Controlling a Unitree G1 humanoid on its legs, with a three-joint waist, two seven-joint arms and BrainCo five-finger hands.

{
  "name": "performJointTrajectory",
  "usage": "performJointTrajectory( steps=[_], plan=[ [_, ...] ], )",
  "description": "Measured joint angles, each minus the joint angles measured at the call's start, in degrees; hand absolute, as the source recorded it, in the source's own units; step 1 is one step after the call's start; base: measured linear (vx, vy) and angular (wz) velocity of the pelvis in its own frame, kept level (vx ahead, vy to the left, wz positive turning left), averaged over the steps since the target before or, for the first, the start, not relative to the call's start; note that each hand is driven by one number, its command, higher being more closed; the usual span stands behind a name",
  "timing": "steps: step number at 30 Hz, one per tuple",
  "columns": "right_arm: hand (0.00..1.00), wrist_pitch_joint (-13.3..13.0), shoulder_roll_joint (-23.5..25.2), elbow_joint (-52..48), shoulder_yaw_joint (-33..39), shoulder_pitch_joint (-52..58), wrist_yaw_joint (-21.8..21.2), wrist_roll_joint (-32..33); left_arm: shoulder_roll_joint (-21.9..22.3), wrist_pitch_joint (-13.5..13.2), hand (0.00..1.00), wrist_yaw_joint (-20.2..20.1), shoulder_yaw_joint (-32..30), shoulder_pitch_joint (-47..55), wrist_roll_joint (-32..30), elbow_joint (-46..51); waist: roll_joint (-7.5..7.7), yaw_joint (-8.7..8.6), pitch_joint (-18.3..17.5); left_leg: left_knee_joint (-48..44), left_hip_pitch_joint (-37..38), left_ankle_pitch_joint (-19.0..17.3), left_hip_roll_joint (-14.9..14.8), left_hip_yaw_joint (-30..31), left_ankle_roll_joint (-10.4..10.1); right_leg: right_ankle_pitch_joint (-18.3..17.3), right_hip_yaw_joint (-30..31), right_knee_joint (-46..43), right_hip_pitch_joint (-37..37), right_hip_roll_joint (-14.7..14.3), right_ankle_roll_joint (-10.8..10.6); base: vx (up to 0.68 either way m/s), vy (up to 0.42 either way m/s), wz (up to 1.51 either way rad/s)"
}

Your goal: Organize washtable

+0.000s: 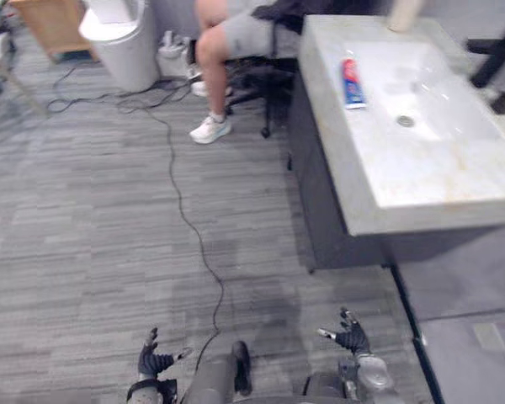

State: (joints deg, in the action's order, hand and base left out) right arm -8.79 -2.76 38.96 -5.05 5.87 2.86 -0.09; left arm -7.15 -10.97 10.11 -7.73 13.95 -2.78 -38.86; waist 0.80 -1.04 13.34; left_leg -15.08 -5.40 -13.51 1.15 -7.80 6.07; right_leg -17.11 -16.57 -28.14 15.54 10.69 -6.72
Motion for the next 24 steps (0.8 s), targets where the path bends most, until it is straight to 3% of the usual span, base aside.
performJointTrajectory(
  steps=[1,2,4,5,6,7,9,10,11,12,13,14,15,17,18,19,20,21,22,23,24],
  plan=[
    [0.0,-0.27,-0.02,-0.52,-0.26,0.28,-0.32,0.0,-0.03,-0.01,0.0,-0.01,0.26,-0.21,0.04,-0.02,-0.22,-0.15,0.18,0.94,1.42,-0.03,0.04,0.3,-0.78,0.9,-0.23,1.6,1.03,-1.05,0.48,0.45,0.098,0.43],
    [0.0,-0.75,-0.15,-1.41,-0.41,0.77,-0.61,-0.01,0.02,-0.02,0.0,-0.02,1.0,-0.6,0.12,-0.12,-0.11,-0.83,0.33,3.02,4.44,-0.31,0.6,1.52,-1.5,3.97,-0.32,5.54,3.04,-2.96,0.81,0.33,0.047,0.54],
    [0.0,-1.14,-0.71,-2.8,-0.4,2.0,-0.67,-0.04,0.1,-0.08,0.0,-0.09,2.52,-1.49,0.48,-0.38,1.08,-2.4,0.39,7.19,10.13,-0.44,2.95,4.06,-1.96,10.38,1.5,11.94,6.19,-3.99,0.89,0.55,0.024,0.78],
    [0.0,-1.12,-0.98,-2.88,-0.49,2.5,-0.71,-0.04,0.12,-0.12,0.0,-0.1,3.24,-1.72,0.47,-0.43,1.42,-2.73,0.25,7.84,11.28,-0.6,3.55,4.85,-2.21,11.96,2.7,12.61,7.01,-4.27,1.23,0.66,-0.026,0.88],
    [0.0,-1.05,-1.37,-2.96,-0.58,3.19,-0.79,-0.1,0.43,-0.15,0.0,-0.16,3.95,-1.65,0.44,-0.47,1.38,-3.57,0.15,8.38,13.78,-1.73,3.9,6.42,-4.02,13.87,4.89,11.51,8.75,-4.43,3.44,0.6,-0.077,1.0],
    [0.0,-0.98,-1.94,-4.75,-0.57,4.18,-0.86,-0.29,0.63,-0.26,0.0,-0.11,4.6,-1.34,0.45,-0.82,0.79,-4.95,-0.36,7.43,15.29,-3.72,3.37,7.01,-7.47,15.23,4.88,8.99,9.85,-4.71,5.9,0.75,-0.123,1.2],
    [0.0,-0.98,-2.15,-5.65,-0.6,5.38,-0.93,-0.45,0.67,-0.29,0.0,-0.15,4.99,-1.17,0.46,-1.39,1.81,-5.98,-1.15,-1.24,14.37,-5.59,3.56,6.46,-10.68,20.34,4.99,6.93,9.12,-4.83,10.1,0.66,-0.128,0.8],
    [0.0,-0.91,-2.94,-6.0,-0.95,4.25,-0.9,-0.5,2.44,-0.12,0.0,-0.13,4.86,-1.37,0.49,-1.52,-1.63,-5.71,-0.91,-13.03,10.17,-5.53,0.47,3.71,-13.02,17.7,3.86,4.58,7.93,-6.68,11.21,0.7,-0.075,0.03],
    [0.0,-0.97,-3.45,-7.93,-1.88,3.88,-0.62,-0.44,3.12,-0.1,0.0,-0.19,4.74,-0.48,0.49,-1.41,-2.95,-5.63,-0.69,-25.9,5.46,0.39,-2.54,0.42,-14.2,14.84,4.71,5.68,4.89,-8.19,11.64,0.73,-0.055,-0.38],
    [0.0,-0.98,-3.29,-8.74,-2.22,3.77,-0.57,-0.43,3.42,-0.08,0.0,-0.18,4.47,0.1,0.5,-1.26,-3.23,-5.23,-0.51,-31.53,3.15,3.81,-4.55,-0.94,-13.58,14.11,5.69,6.5,3.07,-9.15,11.62,0.73,-0.04,-0.78],
    [0.0,-1.2,-2.32,-9.1,-2.52,3.56,-0.44,-0.37,3.62,-0.07,0.0,-0.16,4.2,-0.12,0.5,-0.69,-3.2,-4.47,-0.22,-39.29,0.38,2.07,-7.62,-3.45,-11.15,13.17,7.19,8.55,-1.18,-10.83,12.43,0.68,-0.05,-0.73],
    [0.0,-1.2,-1.15,-9.14,-2.47,3.61,-0.21,-0.27,3.73,-0.12,0.0,-0.16,4.19,-0.57,0.5,1.65,-1.91,-4.18,0.22,-41.53,-1.78,0.06,-8.91,-5.06,-9.31,11.81,8.79,10.74,-5.85,-10.91,12.37,0.65,-0.046,-0.62],
    [0.0,-1.2,-0.91,-9.15,-2.36,3.64,-0.07,-0.21,3.85,-0.26,0.0,-0.17,4.31,-0.46,0.49,3.08,-1.31,-4.01,0.29,-41.22,-2.67,-0.67,-9.18,-5.79,-8.68,11.42,9.71,11.98,-7.97,-10.87,12.25,0.59,-0.024,-0.57],
    [0.0,-1.07,-0.32,-12.2,-1.44,4.3,0.56,-0.05,4.21,-0.78,0.0,-0.27,4.28,-0.28,0.5,7.39,-0.13,-1.84,0.44,-35.61,-8.25,-2.52,-8.74,-5.65,-5.88,8.9,16.32,15.51,-14.11,-10.73,11.55,0.54,0.054,-1.04],
    [0.0,-1.06,-0.34,-13.27,-1.27,4.53,0.76,-0.06,4.3,-0.77,0.0,-0.45,4.29,-0.23,0.51,8.04,0.05,-0.96,0.5,-32.77,-9.89,-2.53,-7.99,-4.1,-5.88,8.37,18.4,15.91,-15.08,-10.57,11.16,0.5,0.15,-1.33],
    [0.0,-1.08,-0.38,-14.14,-0.29,4.59,0.87,-0.06,4.39,-0.73,0.0,-0.94,4.29,-0.05,0.55,8.63,0.51,0.06,0.76,-27.71,-11.78,-2.37,-6.81,-0.75,-6.21,7.68,21.2,16.3,-16.22,-10.2,10.5,0.38,0.168,-1.44],
    [0.0,-1.12,-0.51,-14.78,0.21,4.76,0.89,-0.07,4.5,-0.75,0.0,-1.27,4.37,0.23,0.64,9.21,0.74,1.33,0.57,-21.21,-12.39,-1.37,-5.35,3.7,-7.92,6.46,24.41,15.87,-16.78,-9.71,9.01,0.54,0.327,-1.96],
    [0.0,-1.13,-1.11,-15.02,0.81,4.98,0.89,-0.09,4.88,-0.74,0.0,-1.25,4.57,1.15,0.97,9.29,0.3,2.15,0.38,-12.78,-12.37,0.67,-5.43,8.56,-11.09,3.82,28.08,14.56,-17.47,-9.94,7.0,0.54,0.42,-2.13],
    [0.0,-1.11,-1.91,-15.5,1.0,6.19,0.89,-0.44,5.59,-0.73,0.0,-1.35,4.98,2.6,1.1,9.38,-1.66,1.86,-0.83,-8.64,-12.41,3.83,-7.76,10.87,-12.84,0.56,31.45,11.68,-17.54,-11.32,5.79,0.56,0.46,-2.08],
    [0.0,-0.78,-1.95,-14.92,1.92,6.78,0.97,-0.53,6.18,-0.52,0.0,-1.41,5.03,2.9,1.11,9.17,-1.46,2.07,-1.57,-11.64,-11.84,6.45,-8.5,8.01,-11.06,-1.27,33.26,9.05,-17.25,-11.02,4.76,0.49,0.422,-1.91],
    [0.0,-0.01,-0.66,-14.87,2.3,8.1,0.85,-0.51,5.37,-0.36,0.0,-1.3,4.52,2.97,1.1,9.91,1.42,2.11,-2.95,-11.51,-10.31,4.11,-8.45,2.49,-10.34,-1.35,32.3,6.41,-15.08,-8.54,3.76,0.37,0.313,-1.55]
  ],
)
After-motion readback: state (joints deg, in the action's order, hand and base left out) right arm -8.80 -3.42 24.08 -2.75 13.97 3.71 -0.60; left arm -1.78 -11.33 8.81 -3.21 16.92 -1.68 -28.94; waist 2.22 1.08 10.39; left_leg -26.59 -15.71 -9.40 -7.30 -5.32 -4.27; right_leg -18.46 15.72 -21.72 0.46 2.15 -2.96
